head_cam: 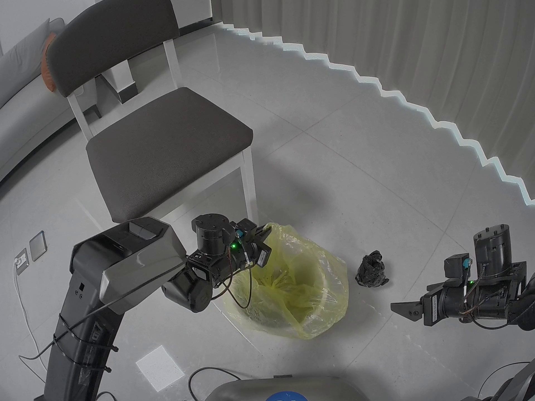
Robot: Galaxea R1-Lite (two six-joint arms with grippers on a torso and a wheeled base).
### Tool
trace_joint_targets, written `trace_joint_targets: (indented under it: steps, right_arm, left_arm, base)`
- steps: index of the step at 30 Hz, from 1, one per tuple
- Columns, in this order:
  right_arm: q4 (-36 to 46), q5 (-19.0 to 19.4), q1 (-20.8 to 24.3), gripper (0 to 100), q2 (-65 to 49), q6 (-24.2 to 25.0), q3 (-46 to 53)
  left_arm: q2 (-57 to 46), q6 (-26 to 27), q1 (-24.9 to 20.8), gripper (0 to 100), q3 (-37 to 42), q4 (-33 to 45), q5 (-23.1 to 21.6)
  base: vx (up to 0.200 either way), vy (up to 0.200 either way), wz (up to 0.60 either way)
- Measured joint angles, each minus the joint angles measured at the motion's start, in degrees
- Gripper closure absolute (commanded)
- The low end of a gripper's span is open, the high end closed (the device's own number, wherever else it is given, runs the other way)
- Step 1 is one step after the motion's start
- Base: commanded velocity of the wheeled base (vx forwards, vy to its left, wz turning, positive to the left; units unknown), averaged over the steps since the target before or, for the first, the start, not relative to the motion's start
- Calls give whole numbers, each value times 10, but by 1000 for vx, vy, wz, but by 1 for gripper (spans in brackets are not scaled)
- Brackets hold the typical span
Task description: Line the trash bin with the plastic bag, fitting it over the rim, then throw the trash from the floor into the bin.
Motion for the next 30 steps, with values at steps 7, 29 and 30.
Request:
trace_joint_targets:
  steps: [7,29,30]
  right_arm:
    - [-9,1,-4,0,2,0,4]
    - [-46,10,-7,0,32,0,15]
    - [-47,10,-7,0,34,0,15]
  left_arm:
    - [31,0,-1,100,-21,5,1]
    - [72,-4,3,100,-57,46,2]
    - [70,-4,2,100,-50,46,3]
  base:
    - [0,0,0]
    - [0,0,0]
    - [0,0,0]
